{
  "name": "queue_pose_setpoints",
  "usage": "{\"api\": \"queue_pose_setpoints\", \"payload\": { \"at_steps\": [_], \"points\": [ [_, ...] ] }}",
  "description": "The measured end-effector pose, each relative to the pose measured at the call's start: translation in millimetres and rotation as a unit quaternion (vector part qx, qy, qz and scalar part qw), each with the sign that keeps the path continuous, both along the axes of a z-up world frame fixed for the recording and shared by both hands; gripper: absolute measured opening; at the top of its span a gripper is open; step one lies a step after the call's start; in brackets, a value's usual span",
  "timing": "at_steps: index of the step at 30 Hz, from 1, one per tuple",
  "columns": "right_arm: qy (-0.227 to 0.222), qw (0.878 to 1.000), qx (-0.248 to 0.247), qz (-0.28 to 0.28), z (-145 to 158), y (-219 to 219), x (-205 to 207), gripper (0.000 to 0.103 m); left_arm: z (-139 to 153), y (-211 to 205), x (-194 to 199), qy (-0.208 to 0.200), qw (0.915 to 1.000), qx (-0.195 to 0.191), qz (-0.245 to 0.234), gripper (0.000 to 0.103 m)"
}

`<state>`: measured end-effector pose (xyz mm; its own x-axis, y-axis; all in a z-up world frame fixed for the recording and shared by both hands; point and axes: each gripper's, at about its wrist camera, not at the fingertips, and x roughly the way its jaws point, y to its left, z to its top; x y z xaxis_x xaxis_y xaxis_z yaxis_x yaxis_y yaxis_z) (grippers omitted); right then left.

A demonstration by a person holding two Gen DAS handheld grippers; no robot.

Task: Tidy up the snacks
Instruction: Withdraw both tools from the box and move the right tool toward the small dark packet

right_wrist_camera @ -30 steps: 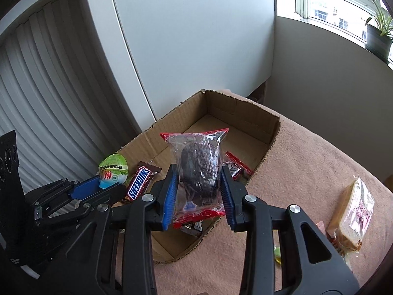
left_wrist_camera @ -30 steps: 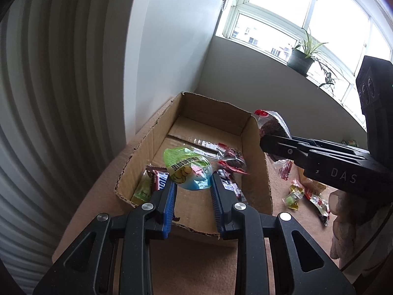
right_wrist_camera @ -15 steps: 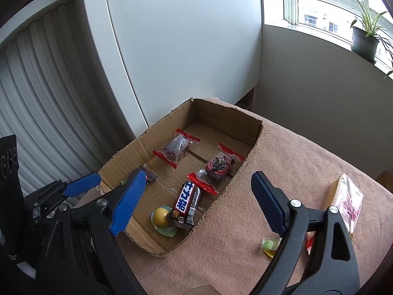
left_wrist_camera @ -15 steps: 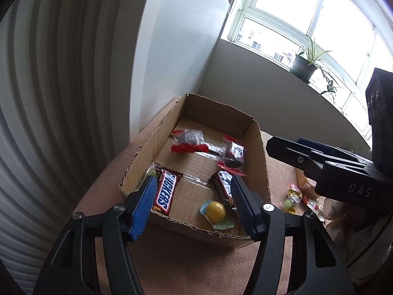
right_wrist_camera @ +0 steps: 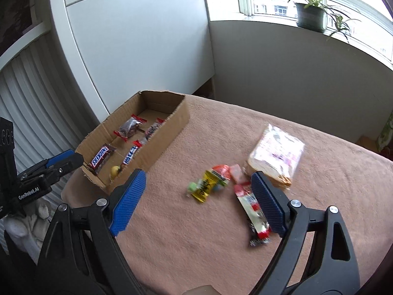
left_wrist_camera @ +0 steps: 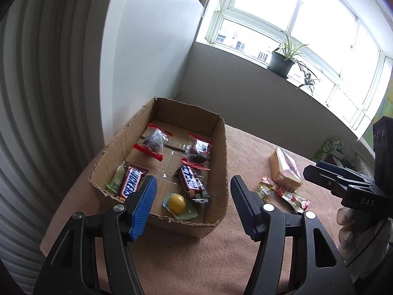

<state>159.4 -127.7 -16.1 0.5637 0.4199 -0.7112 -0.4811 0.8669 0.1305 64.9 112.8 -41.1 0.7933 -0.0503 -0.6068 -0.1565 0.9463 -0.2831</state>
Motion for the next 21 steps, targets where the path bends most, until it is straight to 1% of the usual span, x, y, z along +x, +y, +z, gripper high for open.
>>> {"api": "queue_pose_setpoints", "payload": {
  "at_steps": [6, 10, 14, 18, 20, 21],
  "points": [
    [0.022, 0.998, 0.006, -0.062, -19, -67, -12, 0.09, -2, -38, 4, 0.005, 0.9989, 0.007, -0.047, 0.062],
    [0.045, 0.995, 0.017, -0.087, -37, -93, -16, 0.09, -9, -65, 11, 0.016, 0.9966, 0.012, -0.08, 0.062],
    [0.061, 0.994, 0.013, -0.09, -56, -103, -22, 0.09, -20, -89, 16, 0.028, 0.993, 0.021, -0.113, 0.062],
    [0.069, 0.994, 0.002, -0.08, -72, -96, -25, 0.09, -33, -106, 26, 0.045, 0.9896, 0.022, -0.135, 0.062],
    [0.071, 0.995, -0.003, -0.074, -78, -92, -24, 0.087, -38, -111, 32, 0.052, 0.9881, 0.025, -0.143, 0.061],
    [0.073, 0.995, -0.004, -0.071, -80, -90, -23, 0.084, -40, -113, 35, 0.055, 0.9875, 0.027, -0.145, 0.059]
  ]
}}
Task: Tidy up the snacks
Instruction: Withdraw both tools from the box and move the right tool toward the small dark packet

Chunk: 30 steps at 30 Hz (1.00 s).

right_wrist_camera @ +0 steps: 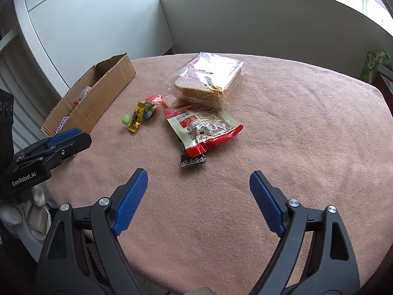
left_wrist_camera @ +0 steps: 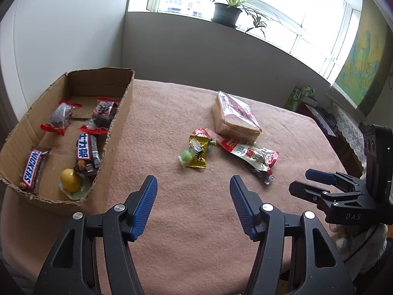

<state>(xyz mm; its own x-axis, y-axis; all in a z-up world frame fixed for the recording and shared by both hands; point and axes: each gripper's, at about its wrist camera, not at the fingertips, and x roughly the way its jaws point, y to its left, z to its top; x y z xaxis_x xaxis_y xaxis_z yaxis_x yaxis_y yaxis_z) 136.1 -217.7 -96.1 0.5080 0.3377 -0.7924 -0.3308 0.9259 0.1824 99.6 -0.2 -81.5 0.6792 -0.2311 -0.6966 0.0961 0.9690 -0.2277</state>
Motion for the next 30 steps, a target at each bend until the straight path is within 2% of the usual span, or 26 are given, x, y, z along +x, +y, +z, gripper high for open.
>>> {"api": "queue_pose_setpoints", "payload": {
  "at_steps": [4, 9, 12, 19, 26, 29, 30],
  "points": [
    [0.008, 1.0, -0.005, 0.013, -9, 10, 7, 0.074, -8, -3, 11, 0.012, 0.9999, 0.006, -0.004, 0.053],
    [0.009, 0.999, -0.02, 0.029, -19, 20, 19, 0.071, -16, -2, 23, 0.02, 0.9997, 0.013, -0.005, 0.049],
    [0.007, 0.999, -0.028, 0.038, -24, 26, 25, 0.06, -21, -2, 31, 0.024, 0.9995, 0.019, -0.005, 0.048],
    [-0.01, 0.998, -0.044, 0.049, -27, 33, 33, 0.057, -30, -4, 48, 0.034, 0.9993, 0.017, -0.005, 0.042],
    [-0.017, 0.998, -0.048, 0.045, -28, 30, 35, 0.047, -35, -11, 59, 0.038, 0.999, 0.013, -0.019, 0.028],
    [-0.019, 0.997, -0.057, 0.043, -27, 30, 34, 0.041, -38, -14, 61, 0.04, 0.9988, 0.014, -0.023, 0.025],
    [-0.02, 0.997, -0.06, 0.043, -27, 30, 33, 0.038, -38, -14, 61, 0.039, 0.9988, 0.015, -0.023, 0.021]
  ]
}}
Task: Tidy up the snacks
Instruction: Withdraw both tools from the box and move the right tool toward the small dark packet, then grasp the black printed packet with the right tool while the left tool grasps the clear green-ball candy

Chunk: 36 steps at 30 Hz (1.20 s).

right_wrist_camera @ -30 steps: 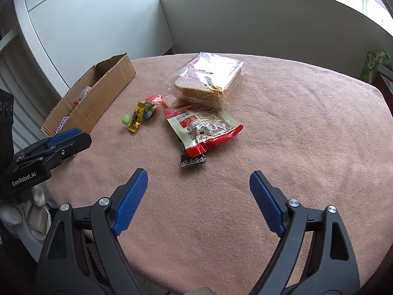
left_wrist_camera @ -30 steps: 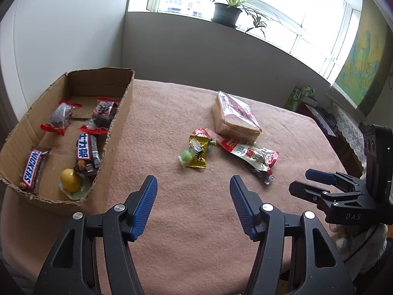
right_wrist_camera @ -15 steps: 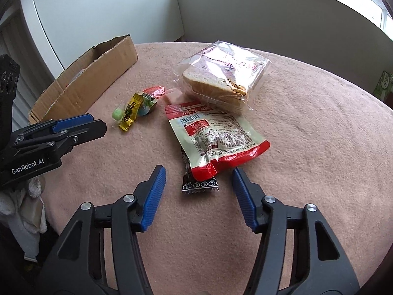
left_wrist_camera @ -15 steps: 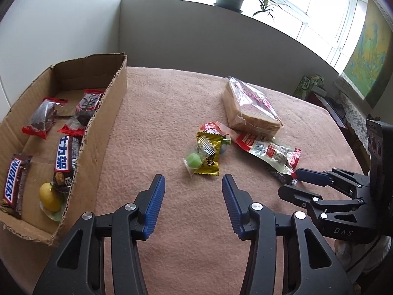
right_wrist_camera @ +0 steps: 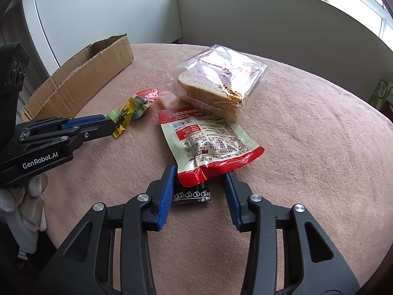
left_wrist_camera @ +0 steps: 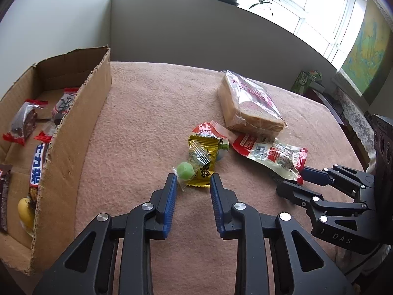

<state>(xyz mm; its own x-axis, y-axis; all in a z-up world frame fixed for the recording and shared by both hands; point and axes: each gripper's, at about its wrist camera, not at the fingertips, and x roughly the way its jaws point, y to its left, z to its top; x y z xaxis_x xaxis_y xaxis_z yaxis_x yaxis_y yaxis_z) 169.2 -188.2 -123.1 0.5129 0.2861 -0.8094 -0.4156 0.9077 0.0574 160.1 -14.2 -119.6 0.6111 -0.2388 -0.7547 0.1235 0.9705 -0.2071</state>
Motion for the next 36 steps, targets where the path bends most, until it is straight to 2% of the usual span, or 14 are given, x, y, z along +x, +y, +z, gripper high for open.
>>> {"api": "queue_pose_setpoints", "payload": {
  "at_steps": [3, 8, 17, 18, 20, 25, 30, 36],
  "points": [
    [0.0, 1.0, -0.002, 0.002, 1, -1, -3, 0.034, -1, 1, 2, 0.001, 1.0, -0.002, 0.004, 0.011],
    [0.004, 1.0, -0.001, 0.004, 1, -3, -4, 0.033, 2, 8, -1, 0.0, 0.9999, -0.011, 0.011, 0.011],
    [0.005, 1.0, 0.0, 0.004, 1, -3, -4, 0.033, 1, -1, 8, -0.003, 0.9997, 0.016, 0.015, 0.015],
    [0.006, 1.0, 0.001, 0.004, 2, -3, -4, 0.033, 1, -1, 10, -0.001, 0.9997, 0.017, 0.018, 0.022],
    [0.006, 1.0, 0.002, 0.004, 2, -4, -4, 0.033, -1, 0, 12, 0.003, 0.9998, 0.012, 0.018, 0.029],
    [0.003, 1.0, 0.001, 0.001, 2, -3, -6, 0.032, -4, -8, 21, 0.008, 0.9999, 0.007, 0.011, 0.029],
    [0.009, 1.0, 0.01, -0.004, 2, -6, -8, 0.029, -6, -7, 24, 0.01, 0.9998, 0.0, 0.016, 0.021],
    [0.017, 1.0, 0.017, -0.009, 5, -13, -19, 0.029, -4, -2, 13, 0.003, 0.9998, 0.008, 0.017, 0.021]
  ]
}}
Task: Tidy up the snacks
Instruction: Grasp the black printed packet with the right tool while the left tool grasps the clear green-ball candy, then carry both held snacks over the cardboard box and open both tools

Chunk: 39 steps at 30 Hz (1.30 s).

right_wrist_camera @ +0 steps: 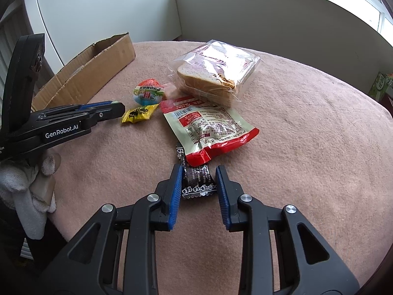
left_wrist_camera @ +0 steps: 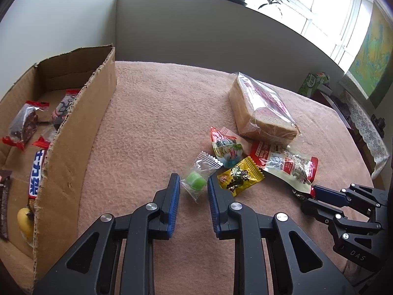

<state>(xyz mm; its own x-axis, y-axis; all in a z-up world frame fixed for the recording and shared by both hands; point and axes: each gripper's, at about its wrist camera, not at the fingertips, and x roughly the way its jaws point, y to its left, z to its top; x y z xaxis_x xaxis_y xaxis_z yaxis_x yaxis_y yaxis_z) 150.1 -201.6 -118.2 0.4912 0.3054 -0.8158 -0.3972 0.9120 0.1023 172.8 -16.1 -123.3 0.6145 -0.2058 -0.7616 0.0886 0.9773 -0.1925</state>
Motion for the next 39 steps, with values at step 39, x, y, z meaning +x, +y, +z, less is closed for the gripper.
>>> {"api": "queue_pose_setpoints", "payload": {
  "at_steps": [39],
  "points": [
    [-0.084, 0.987, 0.104, 0.085, 115, 122, -3, 0.029, 75, 107, -84, -0.098, 0.99, -0.032, 0.096, 0.021]
  ]
}}
